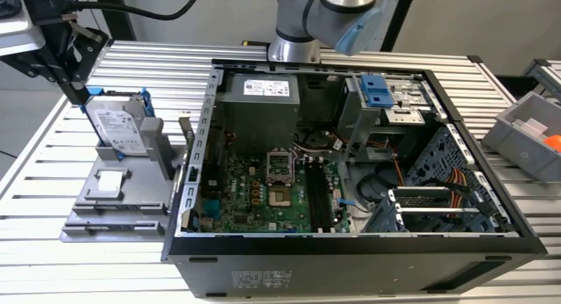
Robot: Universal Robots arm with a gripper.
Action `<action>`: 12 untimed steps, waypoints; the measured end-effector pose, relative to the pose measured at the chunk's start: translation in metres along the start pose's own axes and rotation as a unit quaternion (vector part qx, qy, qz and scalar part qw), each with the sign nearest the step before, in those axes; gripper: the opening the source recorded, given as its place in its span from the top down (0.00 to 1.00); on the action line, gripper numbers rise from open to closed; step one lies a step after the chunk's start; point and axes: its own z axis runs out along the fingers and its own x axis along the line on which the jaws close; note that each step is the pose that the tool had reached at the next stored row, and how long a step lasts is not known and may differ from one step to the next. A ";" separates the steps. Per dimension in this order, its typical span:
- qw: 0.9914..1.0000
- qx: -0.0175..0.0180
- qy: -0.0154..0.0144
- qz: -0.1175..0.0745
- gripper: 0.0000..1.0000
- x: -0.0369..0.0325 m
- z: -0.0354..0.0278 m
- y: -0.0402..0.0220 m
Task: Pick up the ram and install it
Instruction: 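Reach for the ram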
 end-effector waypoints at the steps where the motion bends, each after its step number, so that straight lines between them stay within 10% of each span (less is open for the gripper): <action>1: 1.000 0.000 0.000 0.000 1.00 -0.0001 -0.0002 -0.0017; 12: 1.000 0.000 0.000 -0.001 1.00 -0.0011 -0.0008 -0.0170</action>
